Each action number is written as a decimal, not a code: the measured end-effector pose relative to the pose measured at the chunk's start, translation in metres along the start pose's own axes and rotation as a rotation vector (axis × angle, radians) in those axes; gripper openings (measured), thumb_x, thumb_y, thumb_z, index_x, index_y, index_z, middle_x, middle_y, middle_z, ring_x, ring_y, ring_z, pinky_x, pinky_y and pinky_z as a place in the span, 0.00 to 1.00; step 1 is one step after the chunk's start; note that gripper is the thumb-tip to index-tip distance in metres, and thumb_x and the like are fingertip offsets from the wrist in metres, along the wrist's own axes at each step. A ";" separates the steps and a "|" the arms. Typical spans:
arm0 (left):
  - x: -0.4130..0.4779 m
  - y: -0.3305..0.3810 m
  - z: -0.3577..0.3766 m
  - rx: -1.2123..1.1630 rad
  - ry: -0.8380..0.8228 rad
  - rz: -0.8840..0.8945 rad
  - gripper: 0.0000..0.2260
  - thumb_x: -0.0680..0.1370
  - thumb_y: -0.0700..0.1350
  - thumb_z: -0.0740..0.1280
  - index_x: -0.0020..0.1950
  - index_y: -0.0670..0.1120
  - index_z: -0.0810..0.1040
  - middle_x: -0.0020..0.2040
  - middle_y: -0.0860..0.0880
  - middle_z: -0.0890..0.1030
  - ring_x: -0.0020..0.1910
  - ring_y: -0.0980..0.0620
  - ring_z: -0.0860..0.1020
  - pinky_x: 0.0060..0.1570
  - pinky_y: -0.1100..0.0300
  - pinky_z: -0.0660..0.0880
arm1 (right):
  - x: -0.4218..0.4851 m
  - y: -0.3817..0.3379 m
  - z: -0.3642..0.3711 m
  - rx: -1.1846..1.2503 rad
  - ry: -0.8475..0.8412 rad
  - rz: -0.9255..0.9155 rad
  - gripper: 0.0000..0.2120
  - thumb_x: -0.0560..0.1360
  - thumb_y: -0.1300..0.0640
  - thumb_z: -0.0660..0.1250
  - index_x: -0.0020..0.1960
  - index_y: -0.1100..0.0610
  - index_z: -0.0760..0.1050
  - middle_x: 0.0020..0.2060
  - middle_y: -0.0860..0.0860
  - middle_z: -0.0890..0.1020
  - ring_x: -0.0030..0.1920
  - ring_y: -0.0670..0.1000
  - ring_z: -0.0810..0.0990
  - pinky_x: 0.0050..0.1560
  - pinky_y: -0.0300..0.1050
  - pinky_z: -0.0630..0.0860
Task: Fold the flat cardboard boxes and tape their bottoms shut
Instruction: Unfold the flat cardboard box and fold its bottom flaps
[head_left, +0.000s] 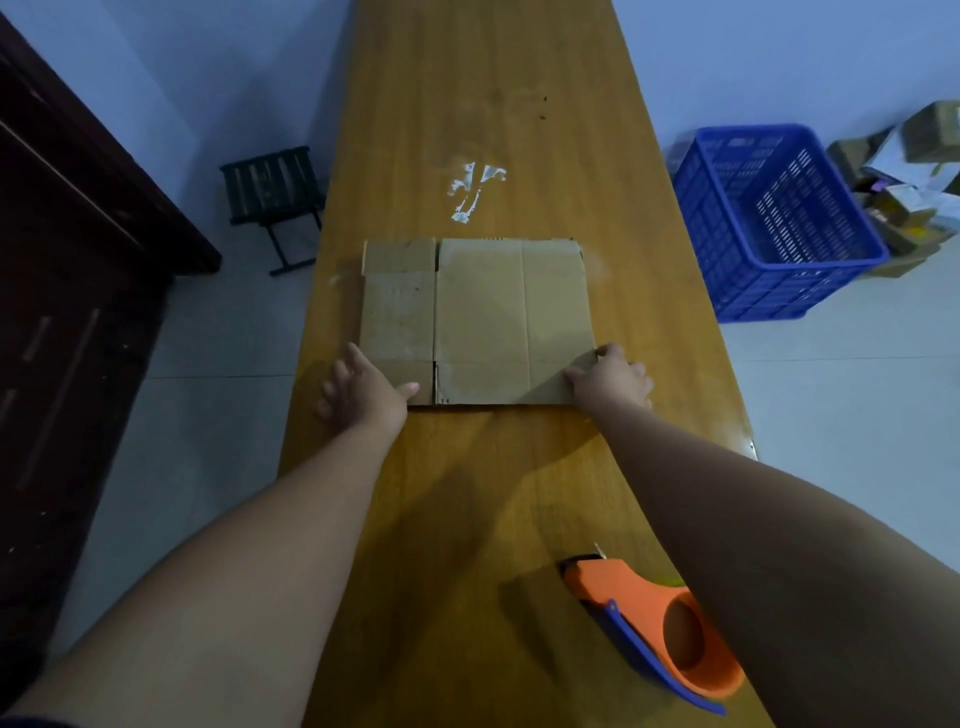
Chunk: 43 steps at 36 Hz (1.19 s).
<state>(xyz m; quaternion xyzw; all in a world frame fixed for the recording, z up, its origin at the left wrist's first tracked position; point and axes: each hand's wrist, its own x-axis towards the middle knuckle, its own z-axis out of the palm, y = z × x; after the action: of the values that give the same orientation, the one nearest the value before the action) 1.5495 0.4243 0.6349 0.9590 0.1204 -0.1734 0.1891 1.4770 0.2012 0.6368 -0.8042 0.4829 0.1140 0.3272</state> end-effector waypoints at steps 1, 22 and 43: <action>0.000 -0.001 0.001 0.018 0.012 0.003 0.41 0.75 0.56 0.68 0.79 0.47 0.47 0.77 0.44 0.55 0.74 0.40 0.55 0.71 0.41 0.53 | -0.001 0.000 0.001 0.004 0.008 0.004 0.24 0.78 0.45 0.64 0.70 0.51 0.64 0.66 0.58 0.67 0.68 0.60 0.63 0.66 0.57 0.62; -0.026 0.036 -0.051 -0.605 0.084 -0.233 0.26 0.79 0.59 0.60 0.69 0.41 0.68 0.71 0.42 0.59 0.64 0.41 0.67 0.59 0.49 0.69 | -0.033 -0.009 -0.033 0.435 -0.158 0.035 0.17 0.77 0.60 0.65 0.65 0.56 0.69 0.61 0.57 0.75 0.57 0.57 0.75 0.46 0.48 0.76; -0.107 -0.058 -0.083 -1.100 -0.307 0.029 0.31 0.74 0.70 0.54 0.70 0.54 0.71 0.61 0.45 0.79 0.59 0.41 0.77 0.59 0.39 0.73 | -0.154 0.021 -0.069 0.874 -0.725 -0.124 0.47 0.61 0.22 0.54 0.74 0.45 0.62 0.66 0.46 0.72 0.69 0.54 0.68 0.64 0.65 0.69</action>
<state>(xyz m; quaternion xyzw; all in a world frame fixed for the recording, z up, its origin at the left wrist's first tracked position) 1.4584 0.4919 0.7290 0.6846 0.1508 -0.2198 0.6784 1.3719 0.2585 0.7577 -0.5305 0.2940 0.1529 0.7802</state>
